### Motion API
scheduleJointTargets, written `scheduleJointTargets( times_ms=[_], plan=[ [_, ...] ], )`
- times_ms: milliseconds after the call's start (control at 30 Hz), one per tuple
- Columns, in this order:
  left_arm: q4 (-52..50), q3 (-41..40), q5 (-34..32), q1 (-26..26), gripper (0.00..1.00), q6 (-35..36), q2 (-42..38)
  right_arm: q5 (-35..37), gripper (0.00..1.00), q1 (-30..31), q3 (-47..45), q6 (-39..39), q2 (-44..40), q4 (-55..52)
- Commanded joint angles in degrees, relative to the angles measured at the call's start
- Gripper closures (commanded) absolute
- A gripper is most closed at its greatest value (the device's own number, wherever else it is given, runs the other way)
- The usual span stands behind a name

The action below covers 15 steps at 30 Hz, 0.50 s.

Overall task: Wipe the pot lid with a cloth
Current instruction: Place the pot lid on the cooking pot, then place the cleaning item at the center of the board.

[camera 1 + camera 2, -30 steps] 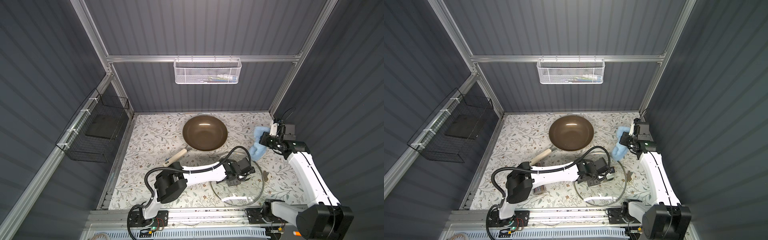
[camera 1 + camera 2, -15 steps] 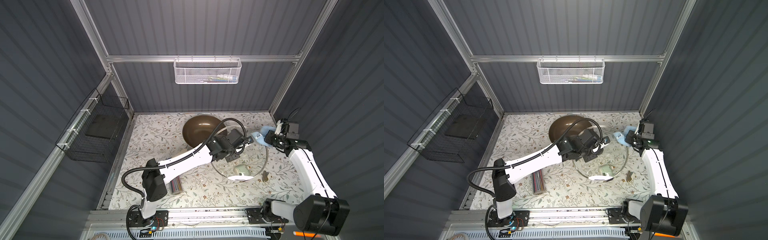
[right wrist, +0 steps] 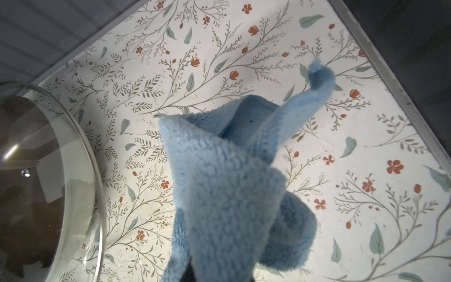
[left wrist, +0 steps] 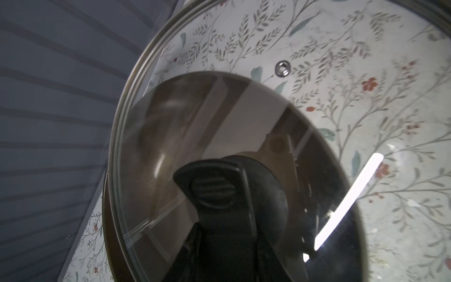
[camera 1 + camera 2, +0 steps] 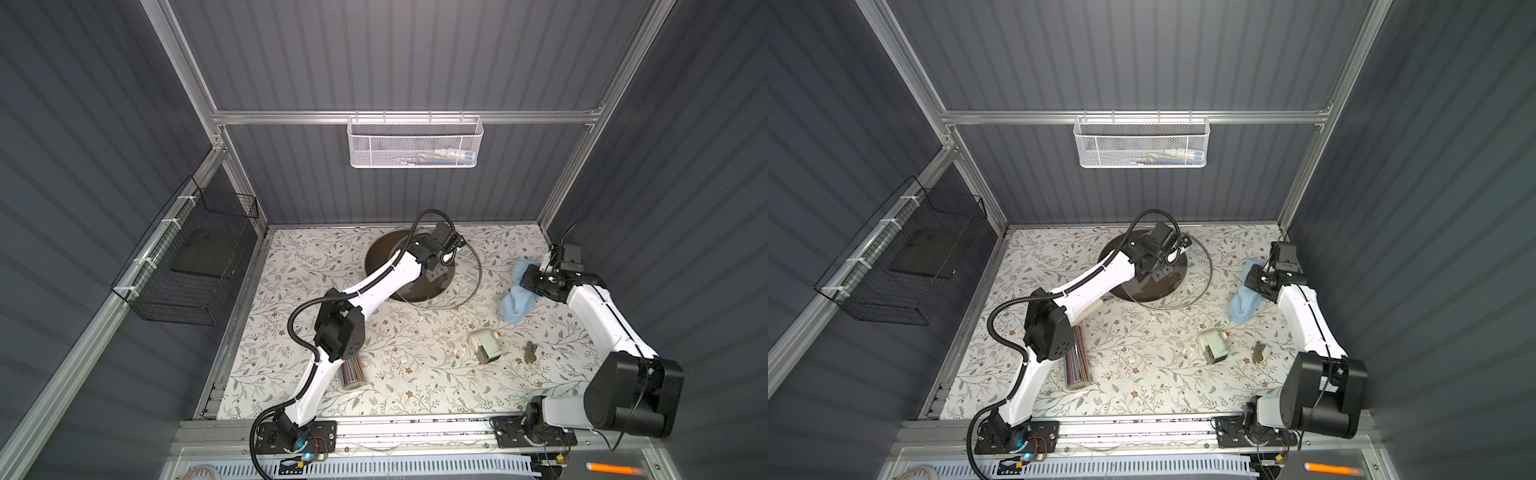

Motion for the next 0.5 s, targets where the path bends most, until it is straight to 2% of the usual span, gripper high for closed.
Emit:
scheduleJointTargets(
  times_ms=[0, 200, 467],
  plan=[
    [3.7, 4.7, -0.7, 1.8, 1.00, 1.1, -1.4, 0.1, 0.99, 0.1, -0.9, 0.2, 1.0, 0.9],
    [4.0, 3.6, -0.9, 4.3, 1.00, 0.9, -0.8, -1.7, 1.00, 0.0, -1.3, 1.0, 3.5, 1.9],
    [2.8, 3.3, -1.6, 5.0, 1.00, 2.3, 0.2, -3.2, 1.00, 0.2, -1.5, 1.5, 5.6, 2.5]
  ],
)
